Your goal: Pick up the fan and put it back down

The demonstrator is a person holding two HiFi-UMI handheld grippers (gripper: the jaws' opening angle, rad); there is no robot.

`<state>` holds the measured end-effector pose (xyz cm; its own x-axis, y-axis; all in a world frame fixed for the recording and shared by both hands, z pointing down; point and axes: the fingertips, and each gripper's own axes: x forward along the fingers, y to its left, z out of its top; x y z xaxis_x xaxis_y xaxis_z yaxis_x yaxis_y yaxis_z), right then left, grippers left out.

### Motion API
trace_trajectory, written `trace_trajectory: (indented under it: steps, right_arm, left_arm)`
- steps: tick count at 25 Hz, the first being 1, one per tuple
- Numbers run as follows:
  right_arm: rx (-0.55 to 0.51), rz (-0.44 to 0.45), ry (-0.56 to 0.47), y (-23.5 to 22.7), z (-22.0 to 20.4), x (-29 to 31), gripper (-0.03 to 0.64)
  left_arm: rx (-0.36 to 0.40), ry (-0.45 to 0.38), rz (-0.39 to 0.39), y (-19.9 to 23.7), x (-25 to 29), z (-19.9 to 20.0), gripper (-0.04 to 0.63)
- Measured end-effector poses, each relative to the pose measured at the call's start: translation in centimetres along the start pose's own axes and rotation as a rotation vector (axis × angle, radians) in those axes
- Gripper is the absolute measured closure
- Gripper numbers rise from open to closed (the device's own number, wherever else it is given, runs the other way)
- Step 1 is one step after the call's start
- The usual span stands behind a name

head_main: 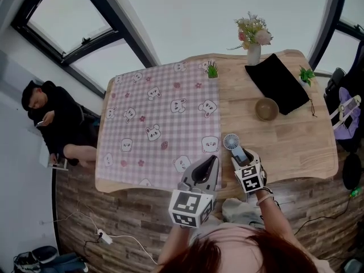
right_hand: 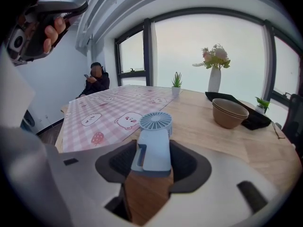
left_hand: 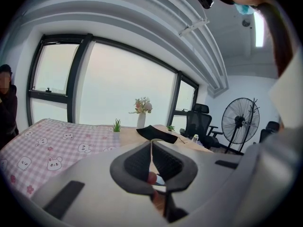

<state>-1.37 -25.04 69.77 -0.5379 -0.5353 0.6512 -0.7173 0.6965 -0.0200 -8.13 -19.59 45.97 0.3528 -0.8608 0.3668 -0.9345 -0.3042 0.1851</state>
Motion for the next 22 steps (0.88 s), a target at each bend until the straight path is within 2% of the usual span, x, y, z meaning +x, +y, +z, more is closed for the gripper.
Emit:
trace_trajectory:
  steps: [22]
  right_arm:
    - [0.014, -0.065, -0.090, 0.1, 1.9, -3.3, 0.408]
  left_arm:
    - [0.021, -0.033, -0.026, -1.2, -2.3, 0.5, 0.581]
